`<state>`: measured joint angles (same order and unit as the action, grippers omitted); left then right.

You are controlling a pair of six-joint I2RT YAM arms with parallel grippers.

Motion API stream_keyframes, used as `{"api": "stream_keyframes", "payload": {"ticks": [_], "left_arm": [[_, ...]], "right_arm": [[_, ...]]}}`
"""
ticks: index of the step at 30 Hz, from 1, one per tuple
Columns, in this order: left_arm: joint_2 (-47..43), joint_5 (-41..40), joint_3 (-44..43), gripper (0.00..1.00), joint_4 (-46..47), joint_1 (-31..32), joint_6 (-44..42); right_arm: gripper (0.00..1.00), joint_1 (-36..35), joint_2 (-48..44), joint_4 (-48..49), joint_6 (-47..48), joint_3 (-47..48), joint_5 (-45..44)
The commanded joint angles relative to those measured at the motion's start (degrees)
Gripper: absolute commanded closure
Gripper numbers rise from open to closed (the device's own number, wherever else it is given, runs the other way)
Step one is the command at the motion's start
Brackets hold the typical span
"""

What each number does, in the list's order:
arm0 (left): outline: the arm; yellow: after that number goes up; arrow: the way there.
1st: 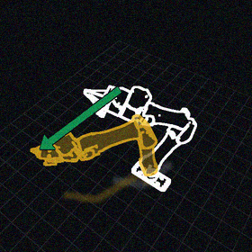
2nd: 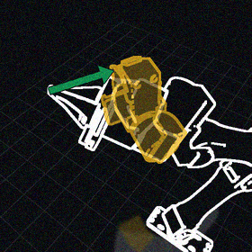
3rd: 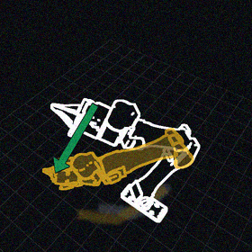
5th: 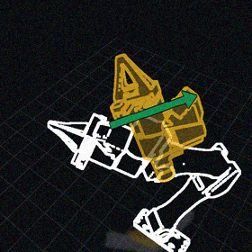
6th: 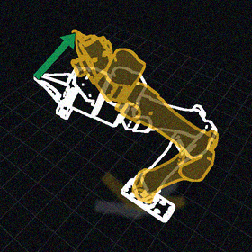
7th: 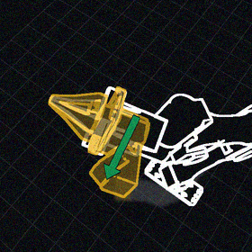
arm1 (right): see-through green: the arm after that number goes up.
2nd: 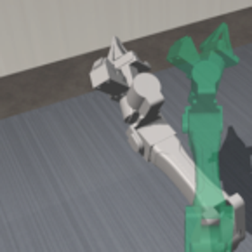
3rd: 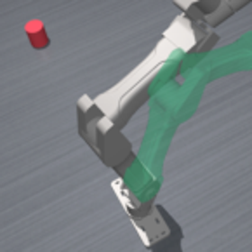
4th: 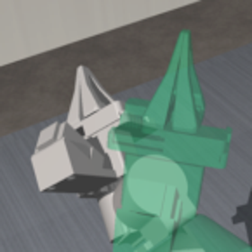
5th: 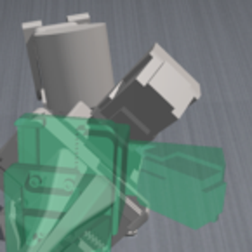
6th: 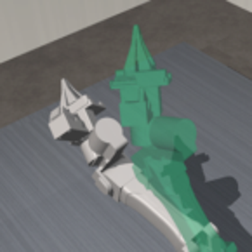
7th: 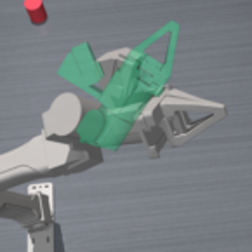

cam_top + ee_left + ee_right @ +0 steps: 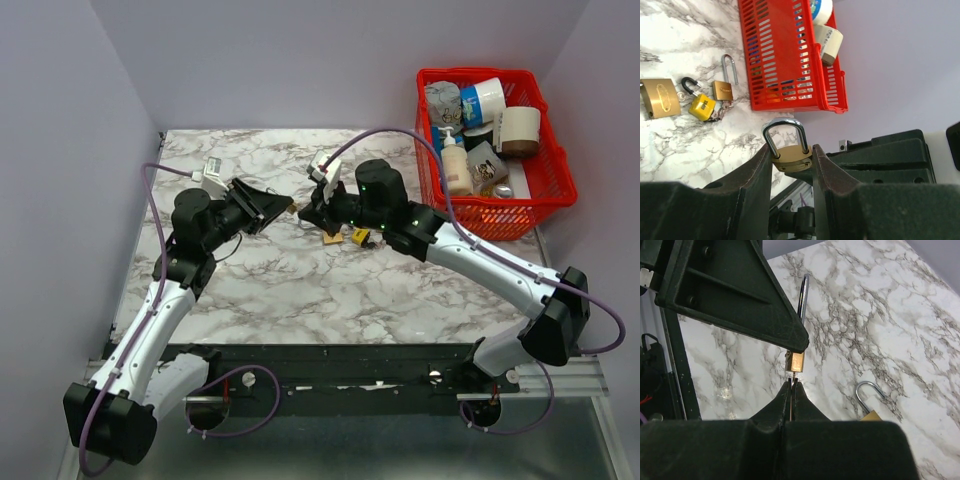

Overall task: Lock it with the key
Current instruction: Lock the lock, then place the lock at the center of the board.

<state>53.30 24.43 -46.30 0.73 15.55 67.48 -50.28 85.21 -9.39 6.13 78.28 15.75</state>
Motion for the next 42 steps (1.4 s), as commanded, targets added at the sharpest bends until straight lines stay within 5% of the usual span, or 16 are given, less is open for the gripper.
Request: {"api": "stream_keyframes", "payload": {"ticks": [1, 10, 18, 21, 30, 42], "left_arm": [[1.19, -4.38, -2.65, 1.0, -3.19, -2.36, 0.19], [4.26, -6.85, -6.77, 1.0, -9.3, -7.19, -3.74], [19.11, -8.85, -26.37, 1.0, -43.59, -12.12, -53.26], [23.77, -14.13, -29.71, 1.0, -51.69, -13.79, -64.45], [36.86, -19.58, -31.12, 1.0, -56.8, -27.4, -76.27], [55.15, -23.46, -36.4, 1.0, -55.84, -30.14, -77.59]], "right_arm": [[0.99, -0.17, -2.59, 2.18, 0.73, -3.91, 0.69], [0.99, -0.17, -3.3, 3.5, -3.13, -6.74, 0.51], [0.99, 0.53, -1.55, 2.97, -4.9, -4.81, -0.81], [0.99, 1.15, 0.21, 2.09, -5.16, -2.17, 0.24], [0.99, 1.33, 13.04, 2.53, -12.71, 7.58, 3.23], [0.99, 1.41, 32.46, 8.42, -31.08, 20.41, 6.31]]}}
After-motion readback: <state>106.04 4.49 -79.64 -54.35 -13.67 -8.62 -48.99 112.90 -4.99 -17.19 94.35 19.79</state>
